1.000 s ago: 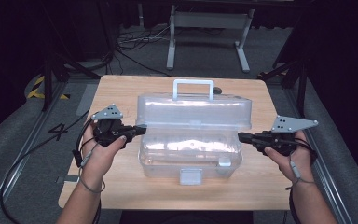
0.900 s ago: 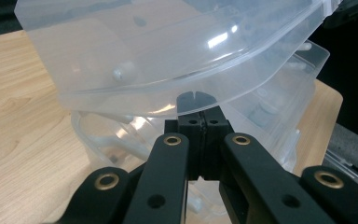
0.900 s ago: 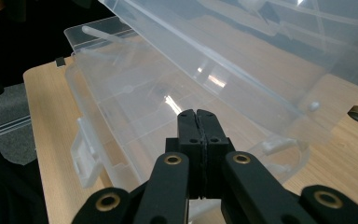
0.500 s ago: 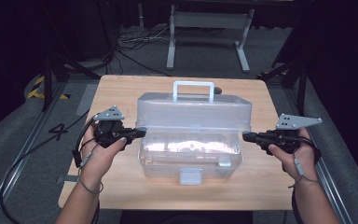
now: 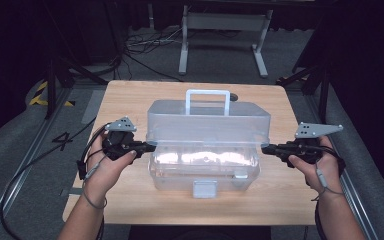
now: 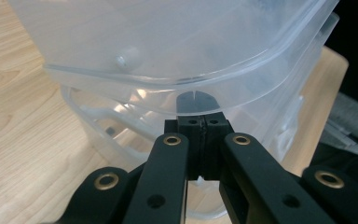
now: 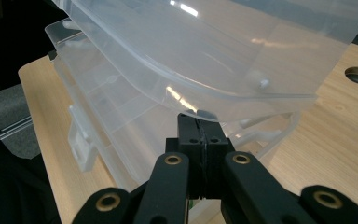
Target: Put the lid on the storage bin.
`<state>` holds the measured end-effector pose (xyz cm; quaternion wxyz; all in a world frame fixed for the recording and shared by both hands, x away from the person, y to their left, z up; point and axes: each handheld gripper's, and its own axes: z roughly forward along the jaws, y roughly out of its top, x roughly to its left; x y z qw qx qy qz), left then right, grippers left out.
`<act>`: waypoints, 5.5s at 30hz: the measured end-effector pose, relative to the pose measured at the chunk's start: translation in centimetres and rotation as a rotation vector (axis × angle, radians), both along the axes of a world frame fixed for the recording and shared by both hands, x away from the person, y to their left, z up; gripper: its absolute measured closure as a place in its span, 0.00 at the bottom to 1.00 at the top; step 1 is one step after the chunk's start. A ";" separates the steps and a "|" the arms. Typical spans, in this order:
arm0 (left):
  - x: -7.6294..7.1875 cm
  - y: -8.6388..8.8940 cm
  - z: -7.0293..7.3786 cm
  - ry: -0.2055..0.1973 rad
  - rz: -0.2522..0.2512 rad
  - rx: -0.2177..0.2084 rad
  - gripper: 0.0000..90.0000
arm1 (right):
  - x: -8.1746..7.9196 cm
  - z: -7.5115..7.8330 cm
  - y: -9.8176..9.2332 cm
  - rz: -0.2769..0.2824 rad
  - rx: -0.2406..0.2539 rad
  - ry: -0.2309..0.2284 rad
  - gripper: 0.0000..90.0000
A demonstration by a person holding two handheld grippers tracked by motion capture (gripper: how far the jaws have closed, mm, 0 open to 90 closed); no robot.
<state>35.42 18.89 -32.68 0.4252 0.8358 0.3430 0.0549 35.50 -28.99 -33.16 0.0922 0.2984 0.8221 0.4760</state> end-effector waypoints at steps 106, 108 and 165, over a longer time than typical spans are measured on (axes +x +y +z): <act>0.0 -1.0 -2.4 0.303 -0.187 0.341 1.00 | 0.3 -2.9 1.5 0.172 -0.365 0.266 1.00; -0.1 -1.0 -2.5 0.305 -0.185 0.340 1.00 | 0.3 -2.9 1.5 0.173 -0.367 0.266 1.00; 0.3 5.0 -1.7 0.010 0.146 0.098 0.66 | 2.7 -0.3 -3.3 -0.096 -0.065 0.015 0.72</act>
